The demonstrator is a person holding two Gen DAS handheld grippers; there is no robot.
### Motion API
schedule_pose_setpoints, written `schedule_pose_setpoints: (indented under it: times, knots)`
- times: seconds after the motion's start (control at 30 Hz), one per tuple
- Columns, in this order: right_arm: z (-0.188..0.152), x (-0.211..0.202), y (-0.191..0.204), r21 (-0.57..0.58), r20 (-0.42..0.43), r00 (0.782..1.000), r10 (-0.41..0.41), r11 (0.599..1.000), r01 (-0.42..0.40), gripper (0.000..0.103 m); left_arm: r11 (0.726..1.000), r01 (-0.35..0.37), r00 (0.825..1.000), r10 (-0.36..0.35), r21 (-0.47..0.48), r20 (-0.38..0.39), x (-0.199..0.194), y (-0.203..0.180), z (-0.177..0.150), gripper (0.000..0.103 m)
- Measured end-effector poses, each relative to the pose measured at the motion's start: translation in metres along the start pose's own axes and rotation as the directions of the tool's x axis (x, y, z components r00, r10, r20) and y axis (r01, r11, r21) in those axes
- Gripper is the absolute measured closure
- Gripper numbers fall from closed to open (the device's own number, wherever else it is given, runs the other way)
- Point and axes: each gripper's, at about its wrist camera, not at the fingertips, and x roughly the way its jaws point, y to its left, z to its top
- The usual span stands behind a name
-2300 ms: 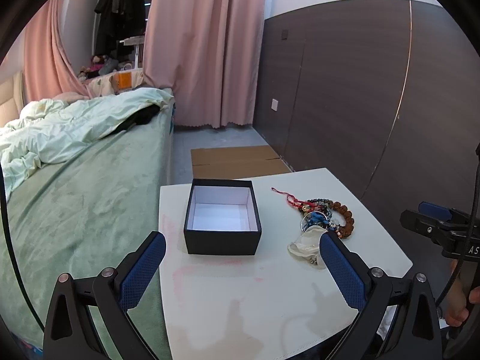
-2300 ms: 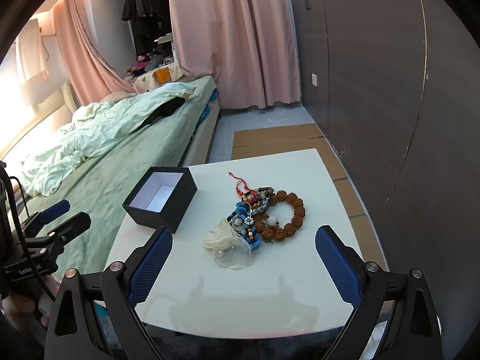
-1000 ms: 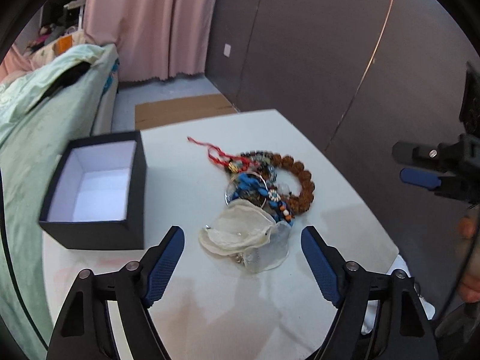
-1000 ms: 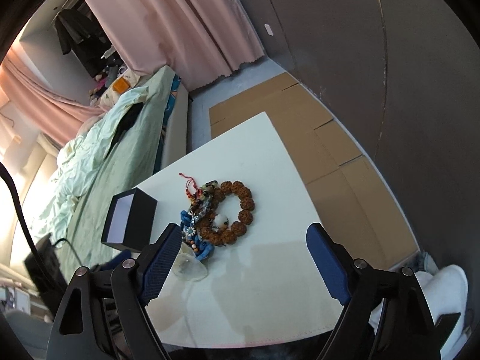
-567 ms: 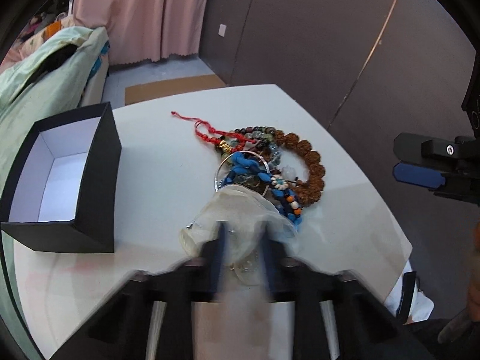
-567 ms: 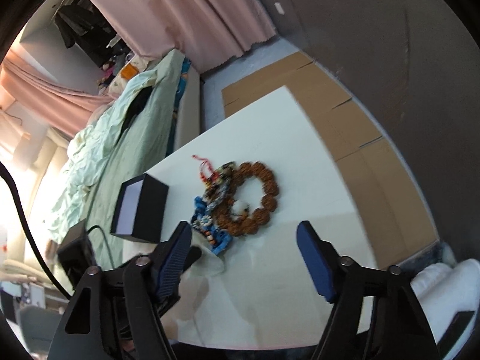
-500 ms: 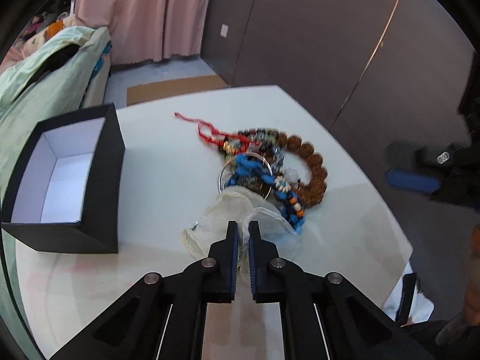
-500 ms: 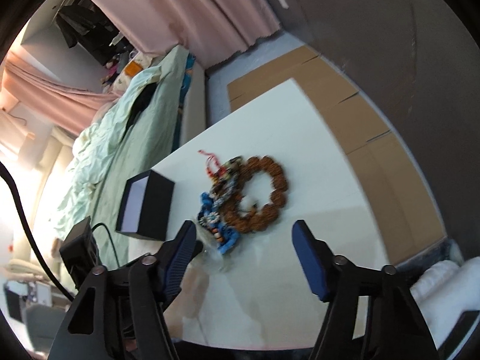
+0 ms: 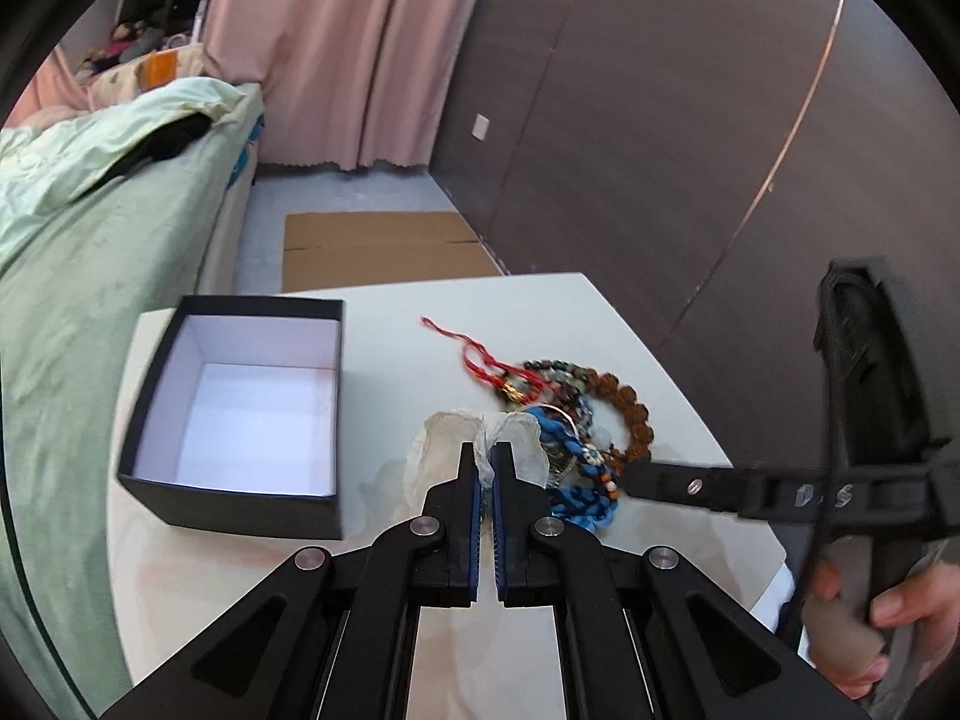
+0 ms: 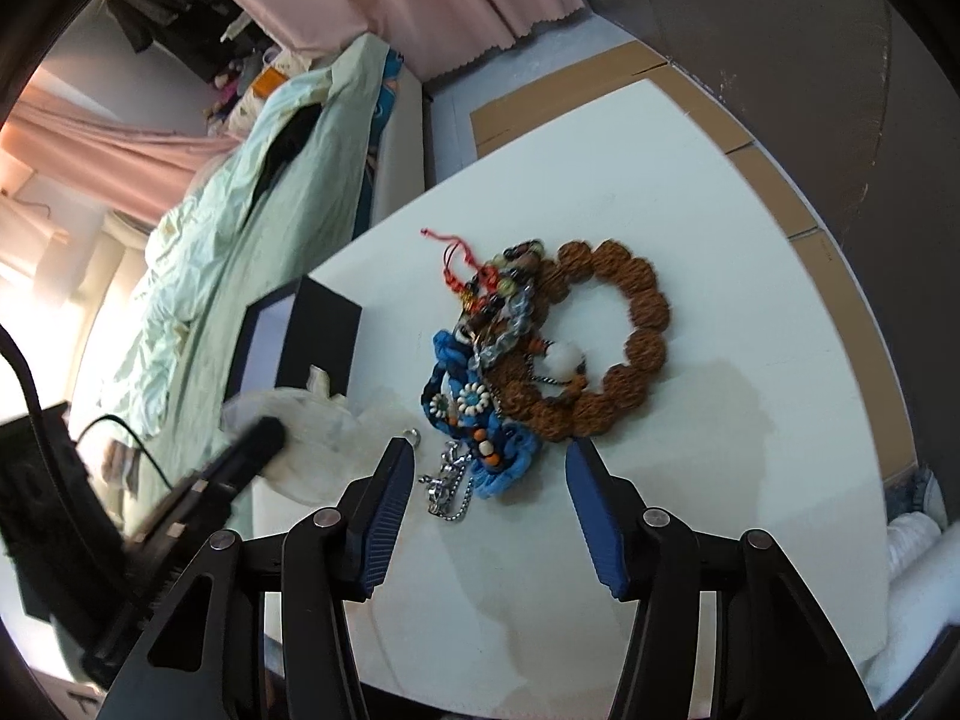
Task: Organize jewelry
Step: 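Carry the pouch into the black box with the left tool while the right tool grasps the blue beaded bracelet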
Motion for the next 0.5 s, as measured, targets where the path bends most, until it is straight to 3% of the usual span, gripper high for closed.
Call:
schedule_pose_setpoints:
  times: [0.3, 0.37, 0.4, 0.43, 0.5]
  knots:
    - [-0.001, 0.025, 0.013, -0.039, -0.031, 0.995, -0.095, 0.995, 0.094, 0.053, 0.999, -0.012, 0.999, 0.014, -0.04, 0.045, -0.021, 0.017, 0.006, 0.1]
    - [0.001, 0.03, 0.013, -0.038, -0.035, 0.993, -0.109, 0.993, 0.108, 0.065, 0.999, -0.01, 0.998, 0.012, -0.048, 0.054, -0.026, 0.02, 0.005, 0.1]
    - [0.001, 0.031, 0.013, -0.037, -0.036, 0.993, -0.113, 0.993, 0.111, 0.079, 0.999, -0.009, 0.998, 0.012, -0.053, 0.059, -0.028, 0.022, 0.006, 0.1]
    - [0.001, 0.032, 0.012, -0.03, -0.035, 0.994, -0.108, 0.994, 0.107, 0.087, 0.998, -0.007, 0.998, 0.011, -0.058, 0.063, -0.031, 0.024, 0.006, 0.1]
    - [0.001, 0.026, 0.013, -0.024, -0.003, 0.996, -0.084, 0.996, 0.084, 0.087, 0.998, -0.006, 0.997, 0.011, -0.068, 0.077, -0.037, 0.027, 0.007, 0.1]
